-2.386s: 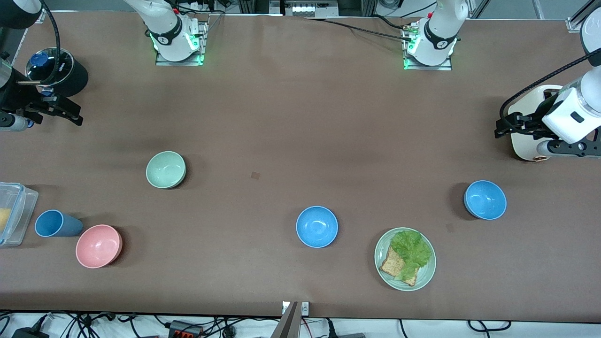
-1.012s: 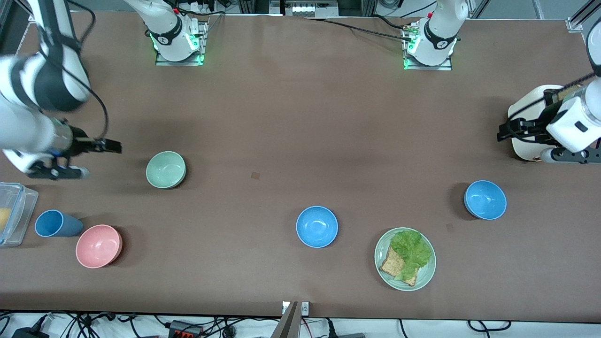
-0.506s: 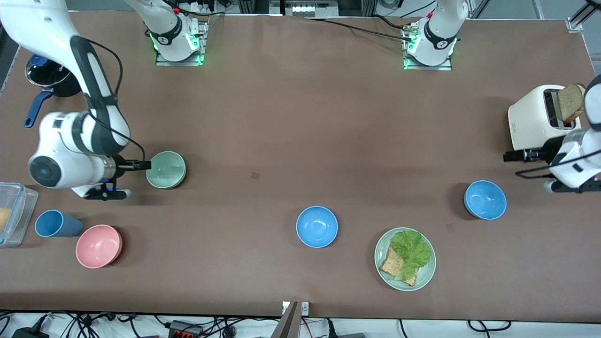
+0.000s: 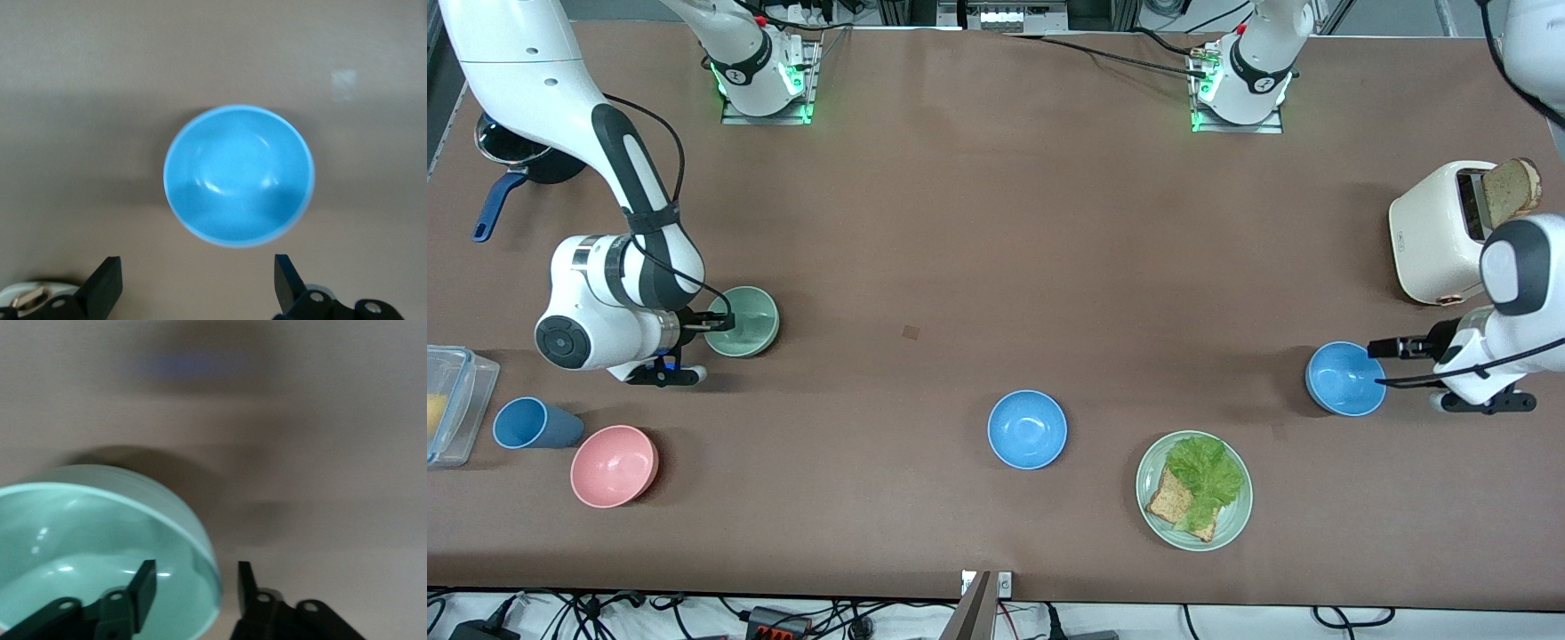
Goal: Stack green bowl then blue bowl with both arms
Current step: 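Grasp the green bowl with the right gripper while the left gripper reaches the blue bowl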
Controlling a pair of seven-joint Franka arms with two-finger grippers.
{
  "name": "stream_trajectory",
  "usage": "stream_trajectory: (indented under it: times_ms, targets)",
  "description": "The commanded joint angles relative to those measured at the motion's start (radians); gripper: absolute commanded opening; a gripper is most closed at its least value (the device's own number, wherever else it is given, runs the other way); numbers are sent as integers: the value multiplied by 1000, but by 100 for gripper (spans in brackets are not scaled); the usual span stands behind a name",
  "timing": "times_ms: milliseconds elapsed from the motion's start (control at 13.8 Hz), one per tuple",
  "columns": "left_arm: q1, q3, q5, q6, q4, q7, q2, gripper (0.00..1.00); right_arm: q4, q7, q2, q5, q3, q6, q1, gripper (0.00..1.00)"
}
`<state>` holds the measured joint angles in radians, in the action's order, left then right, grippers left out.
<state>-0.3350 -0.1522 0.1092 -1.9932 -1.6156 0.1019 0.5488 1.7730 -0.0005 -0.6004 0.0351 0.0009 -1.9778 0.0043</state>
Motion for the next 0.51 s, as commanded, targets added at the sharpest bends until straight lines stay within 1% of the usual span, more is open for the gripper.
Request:
stream_trajectory:
  times_ms: [0, 145, 217, 289, 361, 434]
  targets:
    - [-38, -4, 14, -70, 34, 32, 72, 99, -9, -13, -1, 23, 4, 4, 0, 0]
    - [-41, -4, 15, -82, 36, 32, 112, 95, -18, -13, 1, 25, 7, 11, 29, 0]
    - [-41, -4, 15, -108, 36, 32, 128, 93, -23, -15, 7, 23, 8, 11, 52, 0]
    - [-47, -4, 14, -142, 33, 30, 134, 89, -39, -15, 7, 25, 11, 13, 84, 0]
    - [-48, -4, 14, -148, 31, 32, 141, 86, -53, -4, 7, 31, 39, 13, 120, 0]
    - [-47, -4, 14, -148, 31, 32, 146, 79, -76, -1, 7, 44, 78, 13, 150, 0]
